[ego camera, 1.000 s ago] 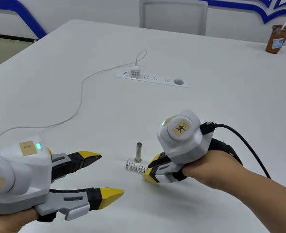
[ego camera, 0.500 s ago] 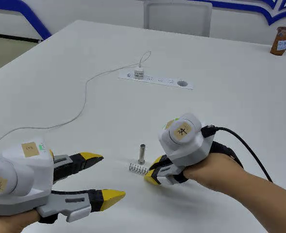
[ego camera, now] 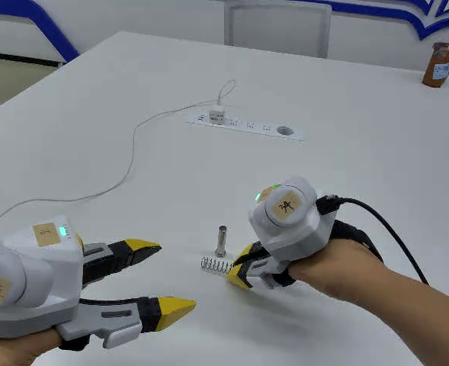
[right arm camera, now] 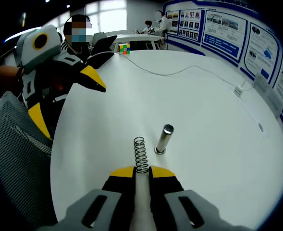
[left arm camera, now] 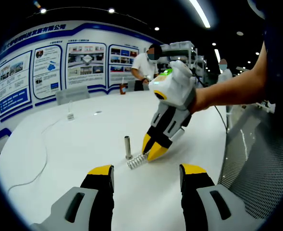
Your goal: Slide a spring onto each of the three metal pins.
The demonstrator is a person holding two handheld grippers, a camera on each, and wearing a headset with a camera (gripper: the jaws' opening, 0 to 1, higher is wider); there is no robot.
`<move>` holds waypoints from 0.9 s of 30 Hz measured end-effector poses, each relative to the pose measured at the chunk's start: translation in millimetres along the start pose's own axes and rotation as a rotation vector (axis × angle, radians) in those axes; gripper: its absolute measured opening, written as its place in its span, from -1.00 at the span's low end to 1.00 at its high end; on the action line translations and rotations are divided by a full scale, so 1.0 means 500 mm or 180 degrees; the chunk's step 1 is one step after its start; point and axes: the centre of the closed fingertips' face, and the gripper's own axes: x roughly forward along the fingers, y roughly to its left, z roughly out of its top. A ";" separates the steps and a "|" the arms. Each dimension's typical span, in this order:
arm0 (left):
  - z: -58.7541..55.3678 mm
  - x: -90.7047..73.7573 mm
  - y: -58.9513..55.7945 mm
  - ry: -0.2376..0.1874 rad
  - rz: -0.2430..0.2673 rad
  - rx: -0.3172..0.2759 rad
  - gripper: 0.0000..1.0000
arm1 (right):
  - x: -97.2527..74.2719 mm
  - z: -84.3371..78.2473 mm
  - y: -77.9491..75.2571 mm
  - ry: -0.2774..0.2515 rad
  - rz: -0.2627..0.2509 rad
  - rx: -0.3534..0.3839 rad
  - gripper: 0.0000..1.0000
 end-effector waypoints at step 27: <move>-0.002 0.012 -0.009 0.0005 -0.0067 0.0015 0.12 | -0.037 0.027 -0.001 0.0015 -0.0040 -0.0088 -0.77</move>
